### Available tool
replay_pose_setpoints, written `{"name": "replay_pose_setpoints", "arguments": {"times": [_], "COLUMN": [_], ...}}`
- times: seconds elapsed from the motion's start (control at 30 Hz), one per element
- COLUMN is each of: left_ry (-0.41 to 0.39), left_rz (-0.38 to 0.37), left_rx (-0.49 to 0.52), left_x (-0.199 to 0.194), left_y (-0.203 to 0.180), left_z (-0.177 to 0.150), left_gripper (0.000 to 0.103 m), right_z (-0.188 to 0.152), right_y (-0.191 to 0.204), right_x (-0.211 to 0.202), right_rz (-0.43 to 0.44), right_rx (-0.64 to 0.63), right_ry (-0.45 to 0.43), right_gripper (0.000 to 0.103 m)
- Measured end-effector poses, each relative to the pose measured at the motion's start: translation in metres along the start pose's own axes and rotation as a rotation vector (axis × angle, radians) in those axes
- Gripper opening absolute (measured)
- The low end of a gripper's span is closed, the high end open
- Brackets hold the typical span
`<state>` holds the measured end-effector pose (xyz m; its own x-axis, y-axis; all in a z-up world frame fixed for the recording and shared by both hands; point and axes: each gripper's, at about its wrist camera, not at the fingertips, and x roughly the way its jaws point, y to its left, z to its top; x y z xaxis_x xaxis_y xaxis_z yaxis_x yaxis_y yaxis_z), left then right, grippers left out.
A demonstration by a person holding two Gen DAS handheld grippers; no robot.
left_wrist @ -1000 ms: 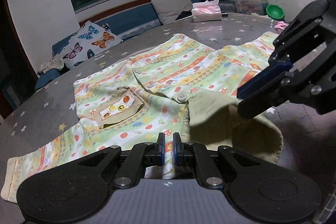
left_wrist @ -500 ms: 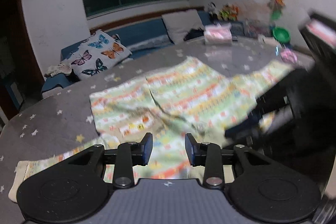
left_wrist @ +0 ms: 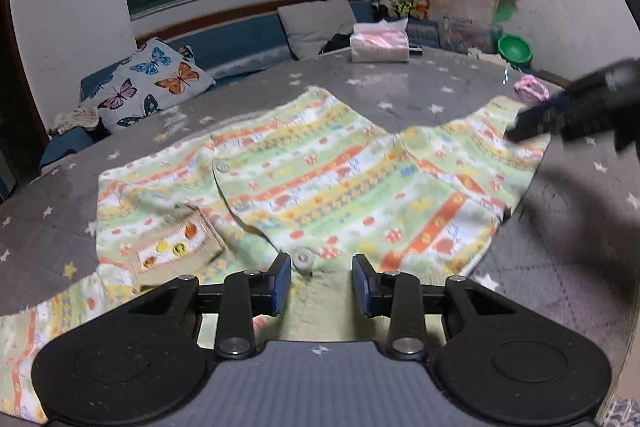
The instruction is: Fold clothes
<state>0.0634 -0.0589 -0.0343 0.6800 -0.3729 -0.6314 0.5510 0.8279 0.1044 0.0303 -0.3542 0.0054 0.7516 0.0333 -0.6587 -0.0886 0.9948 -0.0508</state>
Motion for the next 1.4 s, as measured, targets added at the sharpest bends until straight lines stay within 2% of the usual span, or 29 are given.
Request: {"name": "replay_pose_setpoints", "arguments": {"times": [0.13, 0.2, 0.4, 0.43, 0.5, 0.6, 0.63, 0.67, 0.7, 0.77, 0.93, 1.1, 1.27, 1.4], "left_ry": [0.007, 0.008, 0.015, 0.015, 0.015, 0.013, 0.013, 0.013, 0.013, 0.013, 0.002, 0.026, 0.063, 0.062], "left_rz": [0.001, 0.003, 0.009, 0.01, 0.01, 0.027, 0.033, 0.042, 0.052, 0.072, 0.123, 0.159, 0.182, 0.184], "left_rx": [-0.005, -0.003, -0.008, -0.011, -0.022, -0.048, -0.056, -0.071, -0.087, -0.118, -0.151, -0.171, -0.167, -0.178], "left_x": [0.0, 0.0, -0.002, -0.003, -0.005, -0.007, -0.008, -0.008, -0.008, -0.009, -0.014, -0.01, -0.004, -0.008], "left_y": [0.0, -0.001, 0.001, 0.001, 0.005, 0.013, 0.016, 0.02, 0.025, 0.033, 0.05, 0.065, 0.072, 0.082], "left_z": [-0.003, -0.003, -0.002, -0.002, -0.002, -0.001, 0.0, 0.0, 0.001, 0.002, 0.001, -0.007, -0.02, -0.024], "left_gripper": [0.037, 0.037, 0.04, 0.042, 0.044, 0.049, 0.051, 0.052, 0.055, 0.061, 0.078, 0.078, 0.078, 0.078], "right_z": [-0.003, -0.003, -0.012, -0.013, -0.016, -0.019, -0.02, -0.02, -0.02, -0.017, -0.004, 0.003, -0.01, -0.008], "right_y": [-0.051, -0.069, -0.094, -0.094, -0.095, -0.1, -0.101, -0.101, -0.1, -0.098, -0.092, -0.094, -0.099, -0.097], "right_x": [0.012, 0.019, 0.04, 0.041, 0.044, 0.047, 0.047, 0.045, 0.044, 0.044, 0.034, 0.028, 0.048, 0.048], "right_rz": [-0.142, -0.169, -0.178, -0.185, -0.199, -0.185, -0.179, -0.171, -0.162, -0.151, -0.213, -0.266, -0.284, -0.292], "right_rx": [0.091, 0.146, 0.236, 0.232, 0.225, 0.25, 0.258, 0.257, 0.251, 0.239, 0.154, 0.13, 0.155, 0.135], "right_ry": [0.002, 0.008, 0.049, 0.048, 0.047, 0.047, 0.045, 0.045, 0.044, 0.048, 0.006, -0.019, 0.055, 0.071], "right_gripper": [0.039, 0.039, 0.04, 0.041, 0.05, 0.05, 0.049, 0.04, 0.022, 0.011, 0.01, 0.008, 0.009, 0.012]}}
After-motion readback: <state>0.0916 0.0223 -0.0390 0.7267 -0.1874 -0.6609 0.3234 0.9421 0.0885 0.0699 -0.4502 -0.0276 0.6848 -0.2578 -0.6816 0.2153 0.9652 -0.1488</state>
